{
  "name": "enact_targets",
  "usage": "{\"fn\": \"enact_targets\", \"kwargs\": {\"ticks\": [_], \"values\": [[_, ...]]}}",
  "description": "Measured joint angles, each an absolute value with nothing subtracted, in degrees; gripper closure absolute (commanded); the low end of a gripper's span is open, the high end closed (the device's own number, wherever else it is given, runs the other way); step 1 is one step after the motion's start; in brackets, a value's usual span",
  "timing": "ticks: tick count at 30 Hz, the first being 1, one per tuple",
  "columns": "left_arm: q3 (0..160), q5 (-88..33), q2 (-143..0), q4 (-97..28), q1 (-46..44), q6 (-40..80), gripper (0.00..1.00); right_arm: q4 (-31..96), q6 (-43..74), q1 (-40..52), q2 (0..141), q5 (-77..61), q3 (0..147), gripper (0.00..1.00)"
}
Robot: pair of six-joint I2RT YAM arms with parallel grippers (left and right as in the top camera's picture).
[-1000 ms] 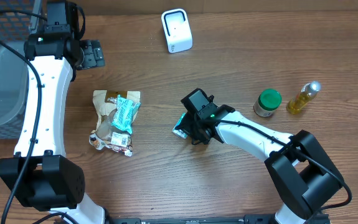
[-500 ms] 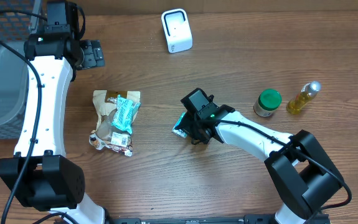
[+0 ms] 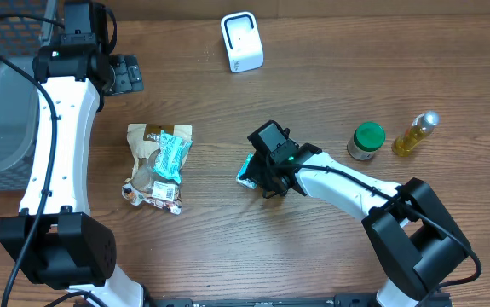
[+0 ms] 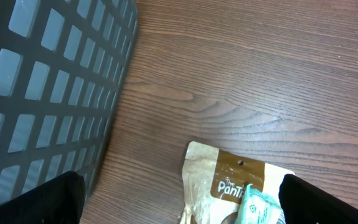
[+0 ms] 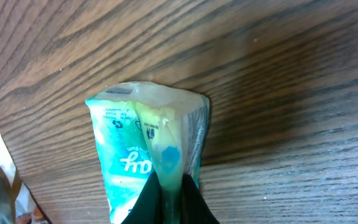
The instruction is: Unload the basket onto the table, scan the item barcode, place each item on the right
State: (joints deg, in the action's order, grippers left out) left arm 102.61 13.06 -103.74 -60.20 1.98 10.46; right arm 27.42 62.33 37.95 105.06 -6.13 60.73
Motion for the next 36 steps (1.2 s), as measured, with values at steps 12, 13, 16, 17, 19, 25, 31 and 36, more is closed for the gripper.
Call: {"fn": "enact_targets", "kwargs": {"ticks": [12, 13, 16, 17, 19, 25, 31, 36], "values": [[102.61, 13.06, -103.74, -60.2, 1.98, 10.46, 0.01, 20.53, 45.95, 33.74, 105.06, -30.92, 60.51, 0.96], [102.61, 13.06, -103.74, -60.2, 1.98, 10.46, 0.0, 20.56, 45.41, 33.39, 105.06, -32.05, 60.51, 0.96], [102.61, 13.06, -103.74, -60.2, 1.98, 10.46, 0.01, 20.56, 41.01, 30.85, 105.06, -40.56, 60.51, 0.96], [102.61, 13.06, -103.74, -60.2, 1.98, 10.46, 0.0, 20.58, 39.72, 30.15, 105.06, -42.98, 60.51, 0.96], [102.61, 13.06, -103.74, -60.2, 1.98, 10.46, 0.0, 20.53, 37.23, 28.86, 105.06, -47.42, 60.51, 0.96], [102.61, 13.06, -103.74, -60.2, 1.98, 10.46, 0.0, 20.49, 29.98, 27.35, 105.06, -57.23, 60.51, 0.96], [102.61, 13.06, -103.74, -60.2, 1.98, 10.46, 0.0, 19.73, 24.97, 27.35, 105.06, -63.81, 60.51, 0.96], [102.61, 13.06, -103.74, -60.2, 1.98, 10.46, 0.0, 19.62, 23.64, 27.38, 105.06, -65.91, 60.51, 0.96]]}}
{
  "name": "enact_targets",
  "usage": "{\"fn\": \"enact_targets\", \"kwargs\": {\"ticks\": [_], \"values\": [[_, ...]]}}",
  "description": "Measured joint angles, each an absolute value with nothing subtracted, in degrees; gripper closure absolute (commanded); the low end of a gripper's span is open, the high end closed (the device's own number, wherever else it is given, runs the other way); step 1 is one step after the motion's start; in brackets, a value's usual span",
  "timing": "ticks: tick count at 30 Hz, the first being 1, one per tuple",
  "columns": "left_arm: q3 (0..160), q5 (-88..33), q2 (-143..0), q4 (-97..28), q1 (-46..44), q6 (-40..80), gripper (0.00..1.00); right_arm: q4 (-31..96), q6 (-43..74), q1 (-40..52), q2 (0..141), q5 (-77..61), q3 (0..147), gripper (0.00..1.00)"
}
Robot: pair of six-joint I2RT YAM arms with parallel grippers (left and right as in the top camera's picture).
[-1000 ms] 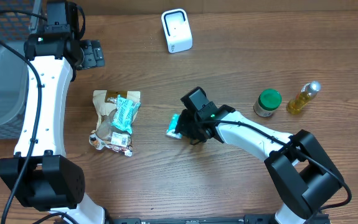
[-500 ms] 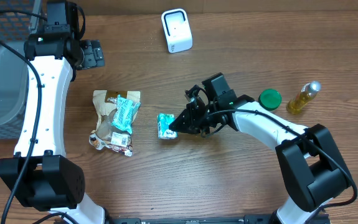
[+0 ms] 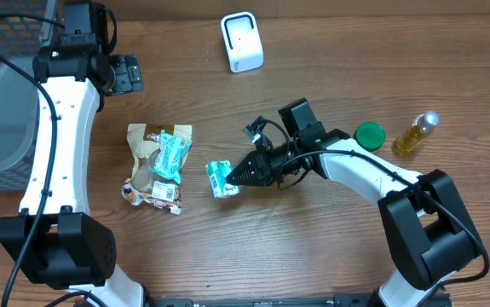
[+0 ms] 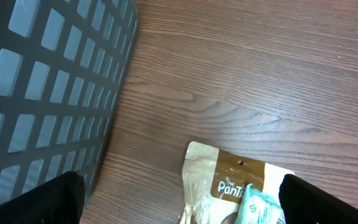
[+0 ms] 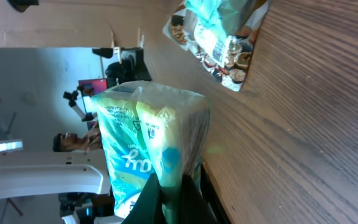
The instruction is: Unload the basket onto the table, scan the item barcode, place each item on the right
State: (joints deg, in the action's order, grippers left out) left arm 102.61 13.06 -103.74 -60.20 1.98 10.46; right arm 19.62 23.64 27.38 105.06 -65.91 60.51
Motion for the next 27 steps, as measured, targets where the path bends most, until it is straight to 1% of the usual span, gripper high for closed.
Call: {"fn": "enact_targets", "kwargs": {"ticks": [6, 13, 27], "values": [[102.61, 13.06, -103.74, -60.2, 1.98, 10.46, 0.0, 19.27, 22.11, 27.35, 105.06, -69.17, 60.51, 0.96], [102.61, 13.06, -103.74, -60.23, 1.98, 10.46, 0.01, 17.91, 18.15, 27.35, 105.06, -77.17, 60.51, 0.96], [102.61, 13.06, -103.74, -60.2, 1.98, 10.46, 0.0, 15.14, 16.08, 27.35, 105.06, -87.26, 60.51, 0.96]]}}
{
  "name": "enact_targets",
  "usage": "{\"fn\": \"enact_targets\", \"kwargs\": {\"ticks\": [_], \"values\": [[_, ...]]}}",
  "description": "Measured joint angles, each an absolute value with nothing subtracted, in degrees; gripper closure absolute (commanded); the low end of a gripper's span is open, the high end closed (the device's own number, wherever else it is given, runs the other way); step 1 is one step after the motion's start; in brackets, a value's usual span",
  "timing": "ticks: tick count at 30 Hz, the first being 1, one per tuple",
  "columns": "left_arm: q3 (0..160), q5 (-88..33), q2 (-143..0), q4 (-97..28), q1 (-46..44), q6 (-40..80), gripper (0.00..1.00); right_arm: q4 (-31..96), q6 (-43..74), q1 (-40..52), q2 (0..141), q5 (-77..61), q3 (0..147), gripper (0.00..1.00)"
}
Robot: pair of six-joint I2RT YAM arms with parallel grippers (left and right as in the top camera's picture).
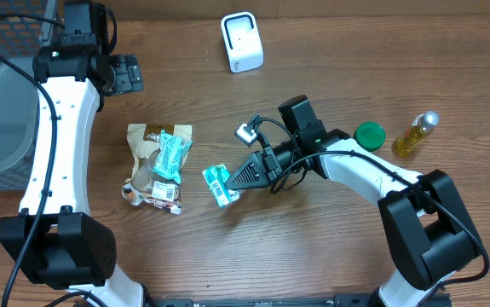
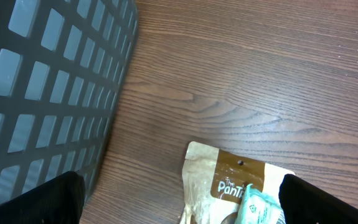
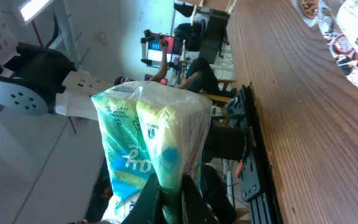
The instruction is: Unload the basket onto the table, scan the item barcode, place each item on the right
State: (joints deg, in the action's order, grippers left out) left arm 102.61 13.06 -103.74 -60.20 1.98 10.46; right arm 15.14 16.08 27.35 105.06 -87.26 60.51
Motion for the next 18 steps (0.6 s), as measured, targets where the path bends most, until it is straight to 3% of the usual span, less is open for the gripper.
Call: {"fn": "enact_targets", "kwargs": {"ticks": [18], "values": [[102.61, 13.06, -103.74, -60.2, 1.98, 10.46, 0.01, 17.63, 17.47, 27.35, 105.06, -88.03, 60.51, 0.96]]}}
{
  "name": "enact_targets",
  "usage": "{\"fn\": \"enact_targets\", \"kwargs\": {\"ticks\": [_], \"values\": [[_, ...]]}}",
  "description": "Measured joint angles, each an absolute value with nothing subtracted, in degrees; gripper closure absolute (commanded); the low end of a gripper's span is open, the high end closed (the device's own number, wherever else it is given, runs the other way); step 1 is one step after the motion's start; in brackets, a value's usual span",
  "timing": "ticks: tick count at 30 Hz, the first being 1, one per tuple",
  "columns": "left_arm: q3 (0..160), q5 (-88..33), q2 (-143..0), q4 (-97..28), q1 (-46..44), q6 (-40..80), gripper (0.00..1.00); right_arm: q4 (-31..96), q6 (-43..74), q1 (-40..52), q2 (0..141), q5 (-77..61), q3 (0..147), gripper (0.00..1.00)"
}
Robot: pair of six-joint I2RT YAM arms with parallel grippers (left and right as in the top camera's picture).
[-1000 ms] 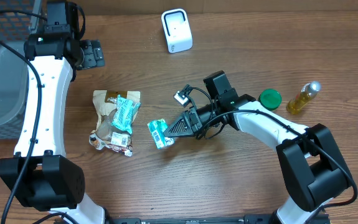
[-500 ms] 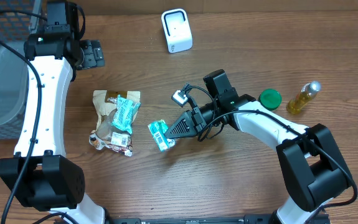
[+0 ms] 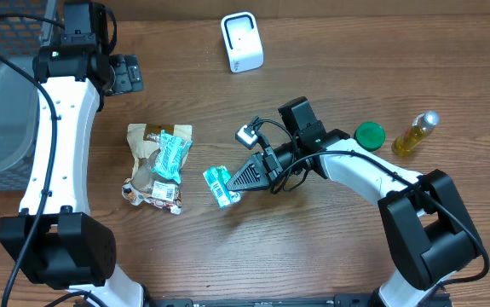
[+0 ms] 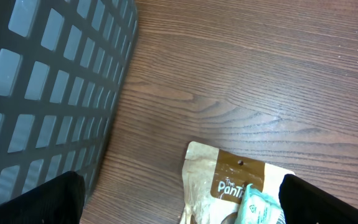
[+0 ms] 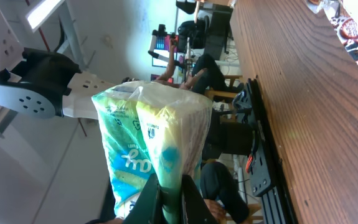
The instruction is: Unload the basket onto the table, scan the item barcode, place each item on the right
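My right gripper (image 3: pixel 236 183) is shut on a small teal-and-white packet (image 3: pixel 219 185), held above the table at its middle with a barcode face turned up toward the overhead camera. In the right wrist view the packet (image 5: pixel 150 137) is pinched at its lower edge between the fingers (image 5: pixel 166 202), and the camera looks sideways along the table. The white barcode scanner (image 3: pixel 242 41) stands at the back centre. My left gripper (image 4: pixel 179 208) is open, high at the back left, with nothing between its fingers.
A brown snack pouch (image 3: pixel 152 166) with a teal packet (image 3: pixel 171 153) on top lies left of centre. A green-lidded jar (image 3: pixel 366 140) and a small oil bottle (image 3: pixel 415 134) stand at the right. A dark mesh basket sits at the left edge.
The packet in my right gripper has shifted very slightly; the wrist view is tilted a little further. The left arm has not moved.
My right gripper was shut on the teal packet lying on the table at the middle. Then it held the packet lifted and swung to the left, its wrist turned sideways. After that the packet's barcode face pointed upward, and it stays so now.
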State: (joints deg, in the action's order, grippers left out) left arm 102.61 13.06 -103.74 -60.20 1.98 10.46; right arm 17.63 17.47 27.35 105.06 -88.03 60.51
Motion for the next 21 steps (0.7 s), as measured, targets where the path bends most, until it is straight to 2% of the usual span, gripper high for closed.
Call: {"fn": "enact_targets", "kwargs": {"ticks": [21], "values": [[102.61, 13.06, -103.74, -60.2, 1.98, 10.46, 0.0, 18.31, 21.02, 27.35, 94.67, -88.03, 60.42, 0.96]]}}
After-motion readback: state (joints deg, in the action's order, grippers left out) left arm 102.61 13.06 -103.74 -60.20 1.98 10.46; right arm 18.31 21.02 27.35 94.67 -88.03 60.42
